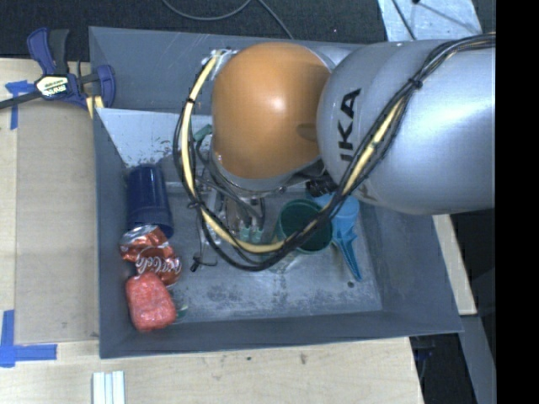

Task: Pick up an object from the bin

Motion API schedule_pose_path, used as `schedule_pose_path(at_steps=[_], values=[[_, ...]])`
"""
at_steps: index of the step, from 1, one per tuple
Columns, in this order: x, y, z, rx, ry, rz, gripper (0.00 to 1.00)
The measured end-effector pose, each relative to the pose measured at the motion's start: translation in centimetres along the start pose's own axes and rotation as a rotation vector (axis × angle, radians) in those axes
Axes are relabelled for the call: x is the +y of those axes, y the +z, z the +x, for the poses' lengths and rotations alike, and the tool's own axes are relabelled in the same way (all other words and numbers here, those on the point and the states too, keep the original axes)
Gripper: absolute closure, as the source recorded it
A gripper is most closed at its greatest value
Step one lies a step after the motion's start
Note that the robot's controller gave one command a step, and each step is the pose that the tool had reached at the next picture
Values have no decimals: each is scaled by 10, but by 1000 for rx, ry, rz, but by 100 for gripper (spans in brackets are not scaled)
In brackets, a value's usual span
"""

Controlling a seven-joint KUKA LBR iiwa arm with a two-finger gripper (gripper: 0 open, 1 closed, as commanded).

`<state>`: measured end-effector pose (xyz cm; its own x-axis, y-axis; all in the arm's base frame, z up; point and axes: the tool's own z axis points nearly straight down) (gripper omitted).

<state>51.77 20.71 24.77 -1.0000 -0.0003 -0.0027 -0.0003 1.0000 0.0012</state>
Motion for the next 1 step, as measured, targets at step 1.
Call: schedule_pose_path(at_steps=[1], values=[[-1, 3, -2, -4, -8, -2, 0]])
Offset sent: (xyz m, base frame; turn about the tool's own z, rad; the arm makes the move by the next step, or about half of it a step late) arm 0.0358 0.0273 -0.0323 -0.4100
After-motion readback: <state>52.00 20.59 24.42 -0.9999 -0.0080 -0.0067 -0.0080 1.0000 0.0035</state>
